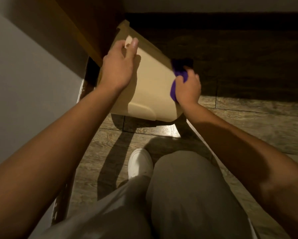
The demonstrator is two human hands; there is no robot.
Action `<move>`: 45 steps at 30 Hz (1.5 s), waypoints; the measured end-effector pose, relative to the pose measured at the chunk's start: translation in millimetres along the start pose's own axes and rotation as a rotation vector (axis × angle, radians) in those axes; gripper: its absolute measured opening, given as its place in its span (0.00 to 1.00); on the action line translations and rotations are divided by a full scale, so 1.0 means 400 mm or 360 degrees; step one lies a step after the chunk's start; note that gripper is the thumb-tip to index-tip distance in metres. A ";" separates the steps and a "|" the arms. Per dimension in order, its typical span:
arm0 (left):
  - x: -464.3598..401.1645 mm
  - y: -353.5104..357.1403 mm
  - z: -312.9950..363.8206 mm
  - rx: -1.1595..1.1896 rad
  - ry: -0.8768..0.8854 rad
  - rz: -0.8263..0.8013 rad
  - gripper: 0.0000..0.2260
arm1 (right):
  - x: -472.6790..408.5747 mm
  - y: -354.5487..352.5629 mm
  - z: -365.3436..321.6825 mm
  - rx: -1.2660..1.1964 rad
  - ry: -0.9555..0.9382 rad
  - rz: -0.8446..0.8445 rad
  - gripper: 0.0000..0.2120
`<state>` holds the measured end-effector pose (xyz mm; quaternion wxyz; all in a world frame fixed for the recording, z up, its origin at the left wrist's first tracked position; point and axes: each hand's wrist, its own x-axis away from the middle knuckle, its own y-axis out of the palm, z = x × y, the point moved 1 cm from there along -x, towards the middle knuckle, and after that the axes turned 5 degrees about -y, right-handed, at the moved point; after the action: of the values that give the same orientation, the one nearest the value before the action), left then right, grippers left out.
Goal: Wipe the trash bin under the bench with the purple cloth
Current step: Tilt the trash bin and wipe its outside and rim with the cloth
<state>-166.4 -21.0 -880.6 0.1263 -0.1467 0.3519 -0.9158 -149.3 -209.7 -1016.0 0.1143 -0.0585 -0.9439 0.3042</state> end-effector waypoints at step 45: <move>0.056 -0.095 0.099 -0.0303 0.0446 -0.0581 0.24 | 0.051 -0.155 -0.034 -0.0419 -0.0003 -0.0017 0.14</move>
<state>-178.0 -25.2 -822.8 -0.1059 -0.0905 0.4183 -0.8976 -168.1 -248.5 -965.0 0.1065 -0.0677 -0.9761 0.1771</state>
